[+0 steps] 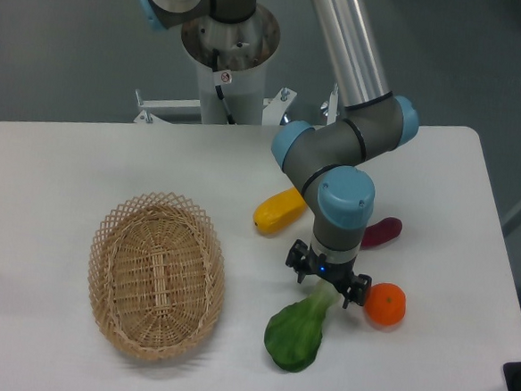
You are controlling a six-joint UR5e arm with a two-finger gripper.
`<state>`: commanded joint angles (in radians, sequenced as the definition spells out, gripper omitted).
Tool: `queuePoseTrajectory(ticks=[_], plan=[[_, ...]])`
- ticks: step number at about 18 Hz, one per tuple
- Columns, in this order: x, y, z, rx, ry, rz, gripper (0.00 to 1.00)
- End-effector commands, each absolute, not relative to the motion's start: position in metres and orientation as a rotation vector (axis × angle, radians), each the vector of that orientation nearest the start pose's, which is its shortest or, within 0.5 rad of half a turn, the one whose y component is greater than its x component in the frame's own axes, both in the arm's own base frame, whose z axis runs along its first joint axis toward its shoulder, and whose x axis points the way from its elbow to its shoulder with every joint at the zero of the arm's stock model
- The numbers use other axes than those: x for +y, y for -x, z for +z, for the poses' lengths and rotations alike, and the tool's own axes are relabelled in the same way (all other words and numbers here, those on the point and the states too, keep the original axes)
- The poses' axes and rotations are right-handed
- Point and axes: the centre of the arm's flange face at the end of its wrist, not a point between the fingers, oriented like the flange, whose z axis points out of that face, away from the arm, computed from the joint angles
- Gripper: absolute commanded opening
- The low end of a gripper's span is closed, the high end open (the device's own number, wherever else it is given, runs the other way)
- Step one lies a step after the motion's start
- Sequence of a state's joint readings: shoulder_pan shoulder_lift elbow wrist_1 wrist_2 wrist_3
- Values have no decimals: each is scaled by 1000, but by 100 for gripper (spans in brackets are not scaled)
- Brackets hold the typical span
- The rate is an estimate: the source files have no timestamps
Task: Pick up the green vegetable from the table
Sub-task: 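Close the gripper on the bok choy stem and lift it, then raise the held bok choy up and away from the orange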
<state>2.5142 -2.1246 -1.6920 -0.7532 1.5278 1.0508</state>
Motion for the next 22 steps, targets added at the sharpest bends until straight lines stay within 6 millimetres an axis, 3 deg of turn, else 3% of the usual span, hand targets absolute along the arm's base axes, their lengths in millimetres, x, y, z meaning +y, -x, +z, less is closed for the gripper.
queuePoseTrajectory(ticks=[2, 5, 10, 12, 16, 22], plan=[[489, 439, 196, 165, 3019, 148, 49], [489, 440, 203, 165, 3012, 163, 40], [490, 443, 216, 165, 2998, 189, 40], [485, 450, 235, 151, 2978, 232, 40], [455, 484, 291, 111, 2928, 339, 40], [379, 536, 318, 182, 2940, 375, 40]])
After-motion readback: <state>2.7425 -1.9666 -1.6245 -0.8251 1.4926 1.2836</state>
